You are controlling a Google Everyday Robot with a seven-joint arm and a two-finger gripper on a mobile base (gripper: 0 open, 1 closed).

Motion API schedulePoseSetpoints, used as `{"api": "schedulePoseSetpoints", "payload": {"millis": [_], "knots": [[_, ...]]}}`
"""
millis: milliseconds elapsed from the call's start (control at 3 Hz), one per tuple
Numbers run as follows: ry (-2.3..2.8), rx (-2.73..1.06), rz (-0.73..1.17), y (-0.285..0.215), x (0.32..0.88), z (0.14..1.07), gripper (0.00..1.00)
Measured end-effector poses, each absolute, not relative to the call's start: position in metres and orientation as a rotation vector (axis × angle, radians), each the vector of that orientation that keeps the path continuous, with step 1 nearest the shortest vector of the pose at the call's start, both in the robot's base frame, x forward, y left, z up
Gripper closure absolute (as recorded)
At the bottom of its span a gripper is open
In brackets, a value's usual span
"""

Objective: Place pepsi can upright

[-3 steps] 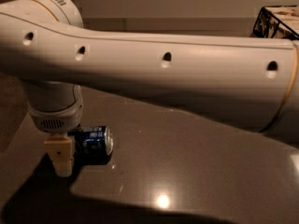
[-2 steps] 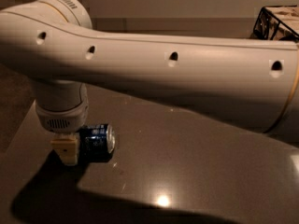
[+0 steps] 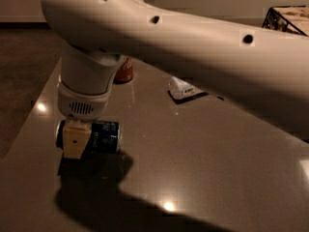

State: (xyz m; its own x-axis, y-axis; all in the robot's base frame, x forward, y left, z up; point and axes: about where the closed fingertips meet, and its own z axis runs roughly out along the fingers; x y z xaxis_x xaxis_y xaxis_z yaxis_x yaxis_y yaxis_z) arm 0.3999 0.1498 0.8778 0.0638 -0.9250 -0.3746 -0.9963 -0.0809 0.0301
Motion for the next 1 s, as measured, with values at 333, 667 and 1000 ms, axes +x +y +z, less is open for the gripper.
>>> {"api": "schedulePoseSetpoints", "payload": {"millis": [333,667,1000], "knots": [[1.815,-2.0,0.621,0.139,0.407,0.905,1.0],[1.666,-1.859,0.759,0.13,0.41,0.927,1.0],[1.542,-1.697,0.875,0.122,0.413,0.936,1.0]]}}
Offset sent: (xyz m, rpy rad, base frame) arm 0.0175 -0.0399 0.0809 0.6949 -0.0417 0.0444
